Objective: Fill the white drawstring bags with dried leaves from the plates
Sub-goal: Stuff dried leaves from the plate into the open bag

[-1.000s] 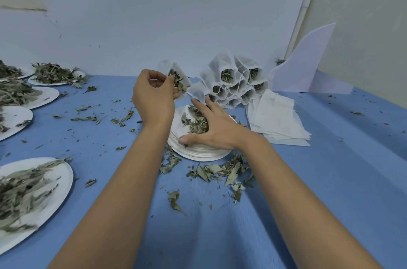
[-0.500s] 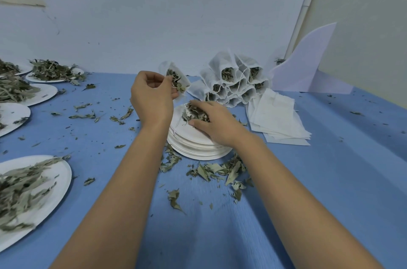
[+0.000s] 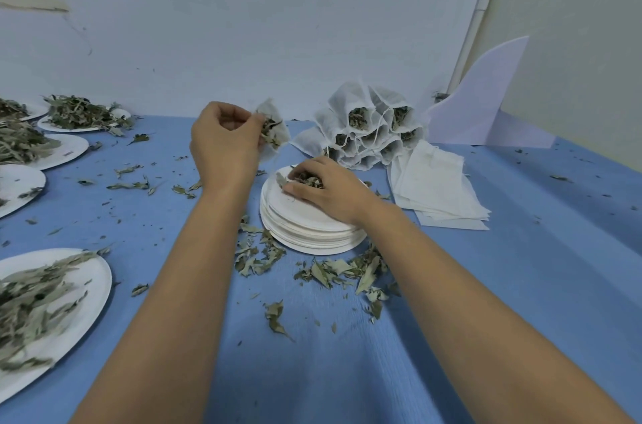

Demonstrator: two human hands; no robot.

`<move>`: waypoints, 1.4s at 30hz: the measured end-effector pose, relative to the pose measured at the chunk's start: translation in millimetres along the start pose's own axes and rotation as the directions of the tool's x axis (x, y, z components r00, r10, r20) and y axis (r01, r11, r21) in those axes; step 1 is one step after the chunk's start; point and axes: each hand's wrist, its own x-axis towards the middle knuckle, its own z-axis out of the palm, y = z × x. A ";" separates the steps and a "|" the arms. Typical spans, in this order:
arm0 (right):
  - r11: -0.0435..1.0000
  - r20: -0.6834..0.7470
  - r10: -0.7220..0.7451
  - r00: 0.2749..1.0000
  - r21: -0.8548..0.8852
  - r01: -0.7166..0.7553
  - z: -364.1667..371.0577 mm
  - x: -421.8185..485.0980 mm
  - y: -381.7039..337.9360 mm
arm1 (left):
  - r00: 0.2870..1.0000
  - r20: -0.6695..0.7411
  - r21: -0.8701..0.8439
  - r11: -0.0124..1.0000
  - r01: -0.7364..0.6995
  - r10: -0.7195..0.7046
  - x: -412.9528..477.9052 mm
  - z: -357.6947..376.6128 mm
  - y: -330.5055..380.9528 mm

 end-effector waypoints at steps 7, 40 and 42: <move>0.998 -0.084 0.031 0.996 -0.051 -0.036 1.3 0.2 -0.6 | 0.999 0.035 0.046 0.999 -0.004 0.003 -6.4 6.4 -2.8; 0.602 -0.381 0.542 0.749 0.798 -0.030 -0.3 18.5 -29.2 | 0.994 0.080 0.082 0.994 0.071 -0.078 -14.3 14.0 -10.5; 0.564 -0.369 0.582 0.725 0.825 -0.033 0.3 20.5 -30.3 | 0.993 0.097 0.087 0.994 0.066 -0.074 -17.2 16.0 -11.5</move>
